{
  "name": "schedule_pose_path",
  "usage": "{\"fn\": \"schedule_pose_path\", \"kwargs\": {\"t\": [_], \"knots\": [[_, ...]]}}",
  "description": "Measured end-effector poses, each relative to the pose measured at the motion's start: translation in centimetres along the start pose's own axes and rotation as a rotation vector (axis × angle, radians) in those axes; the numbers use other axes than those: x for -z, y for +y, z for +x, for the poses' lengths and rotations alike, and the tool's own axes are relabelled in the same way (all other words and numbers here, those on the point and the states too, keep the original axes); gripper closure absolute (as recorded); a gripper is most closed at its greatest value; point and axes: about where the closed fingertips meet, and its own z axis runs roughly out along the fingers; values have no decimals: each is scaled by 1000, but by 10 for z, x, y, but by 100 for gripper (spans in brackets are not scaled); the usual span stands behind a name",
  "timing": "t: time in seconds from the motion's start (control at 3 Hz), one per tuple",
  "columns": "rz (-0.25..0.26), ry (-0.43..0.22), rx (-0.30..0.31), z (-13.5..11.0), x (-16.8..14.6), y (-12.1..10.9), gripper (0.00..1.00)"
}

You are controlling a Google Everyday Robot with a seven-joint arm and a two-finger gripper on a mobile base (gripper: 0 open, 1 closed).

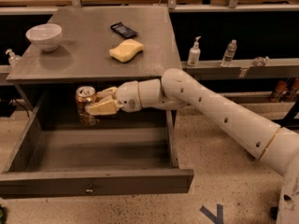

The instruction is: Place orange can into top drawer

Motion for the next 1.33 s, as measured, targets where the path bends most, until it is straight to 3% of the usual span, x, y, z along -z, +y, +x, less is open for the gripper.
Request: {"fn": "schedule_pose_path", "kwargs": {"t": [0.33,0.67,1.0,1.33], "knots": [[35,2,-28,66,-11,2,99],[48,-8,-40,91,-15,-1,69],[32,-2,-52,92,-18,1,46],[33,58,-62,103,-21,3,23]]}}
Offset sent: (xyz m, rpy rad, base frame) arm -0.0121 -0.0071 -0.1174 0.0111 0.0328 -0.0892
